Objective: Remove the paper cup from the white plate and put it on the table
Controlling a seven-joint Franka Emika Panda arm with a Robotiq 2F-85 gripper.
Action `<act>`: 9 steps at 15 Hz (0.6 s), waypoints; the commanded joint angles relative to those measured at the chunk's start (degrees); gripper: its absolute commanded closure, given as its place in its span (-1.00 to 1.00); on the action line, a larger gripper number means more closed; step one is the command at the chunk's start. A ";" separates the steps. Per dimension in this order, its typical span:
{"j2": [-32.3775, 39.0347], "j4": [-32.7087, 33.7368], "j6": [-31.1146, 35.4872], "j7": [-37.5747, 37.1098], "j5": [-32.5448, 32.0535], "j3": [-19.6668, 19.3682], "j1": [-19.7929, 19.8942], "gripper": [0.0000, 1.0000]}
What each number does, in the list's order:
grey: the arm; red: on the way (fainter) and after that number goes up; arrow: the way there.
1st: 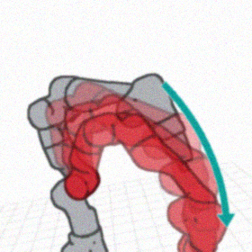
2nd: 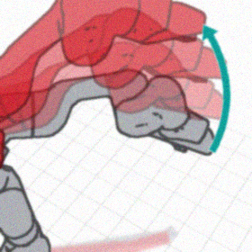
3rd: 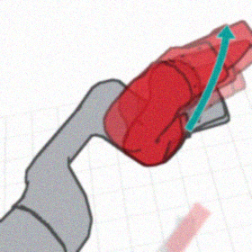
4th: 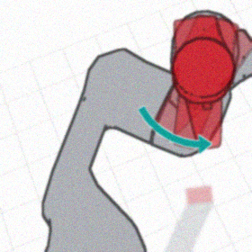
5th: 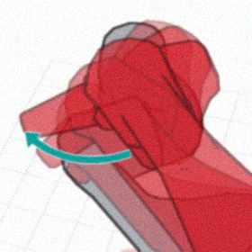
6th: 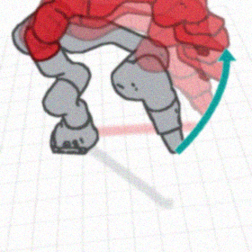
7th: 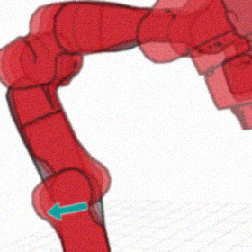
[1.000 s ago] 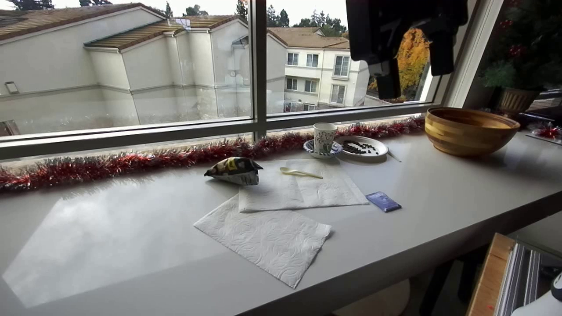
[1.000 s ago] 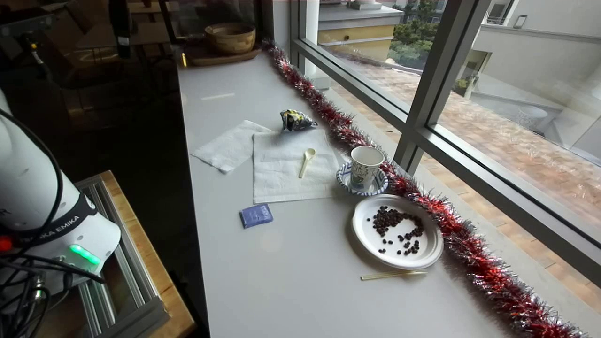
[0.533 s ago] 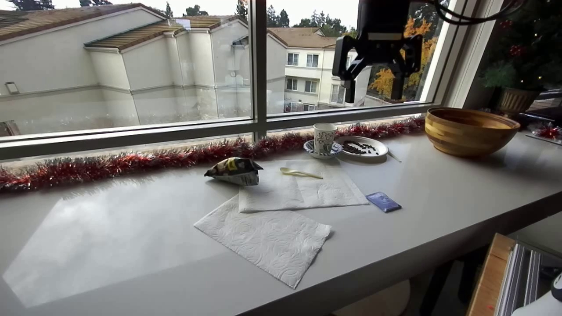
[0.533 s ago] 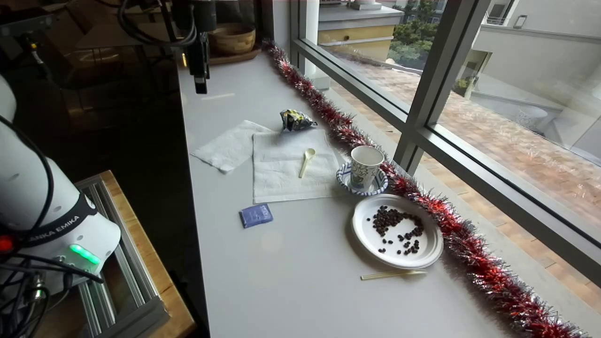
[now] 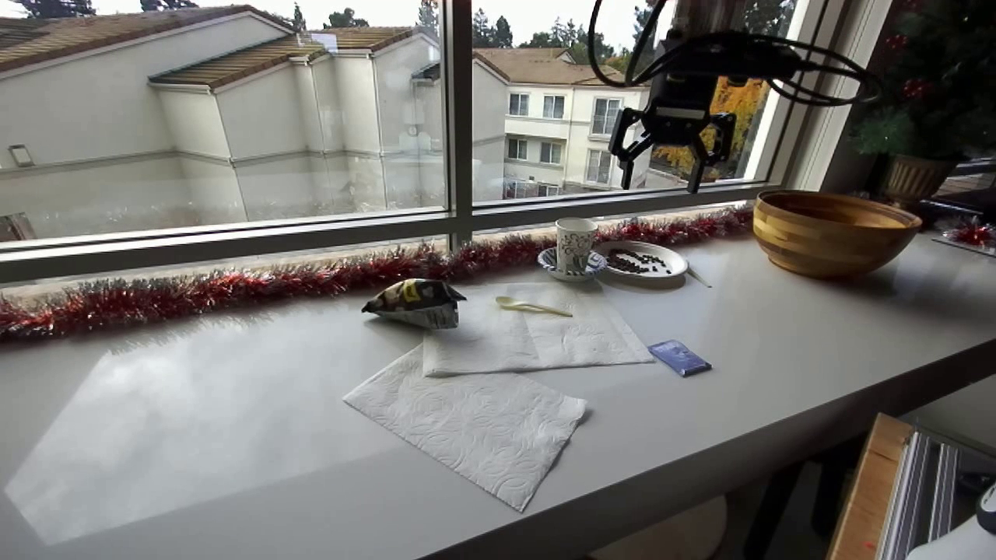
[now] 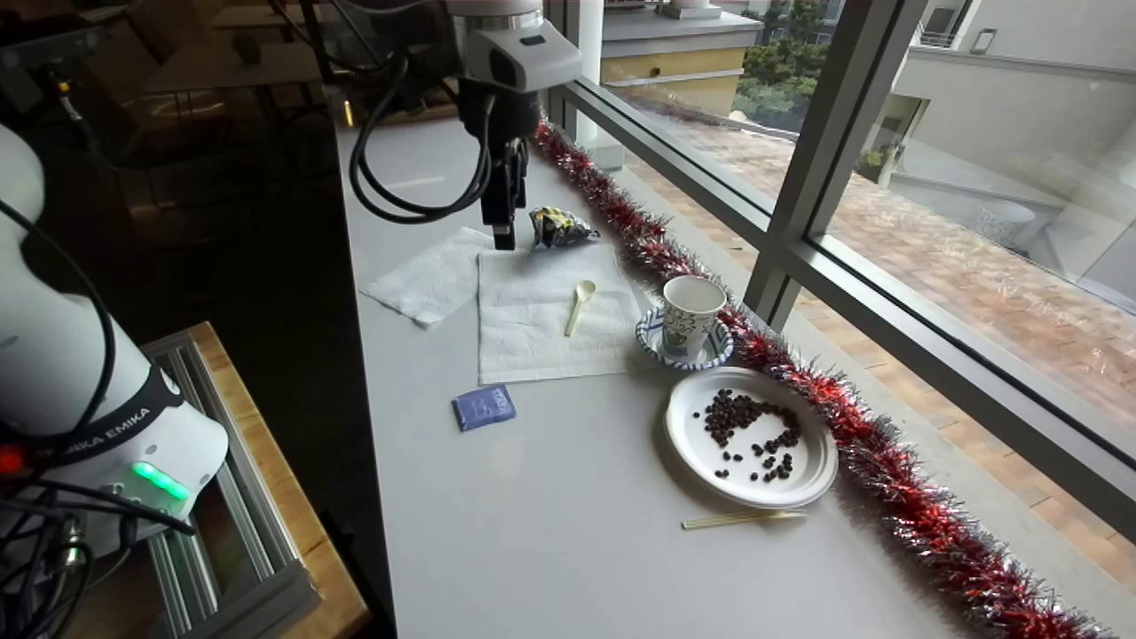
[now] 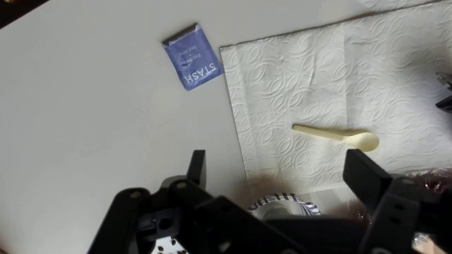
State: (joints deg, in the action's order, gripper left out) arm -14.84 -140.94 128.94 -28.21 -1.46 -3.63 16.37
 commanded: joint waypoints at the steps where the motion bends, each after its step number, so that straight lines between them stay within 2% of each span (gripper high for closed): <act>1: 9.44 7.81 2.77 -3.76 -1.56 -2.16 0.57 -1.00; 2: 4.20 3.08 2.15 -1.10 -0.30 -2.65 -0.58 -1.00; 5: 8.72 6.72 2.53 -1.77 -0.25 -3.74 -0.80 -1.00; 9: 9.44 7.52 2.53 -2.06 -0.23 -3.79 -0.91 -1.00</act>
State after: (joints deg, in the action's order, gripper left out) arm -5.39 -133.50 131.59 -30.17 -1.51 -5.90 16.99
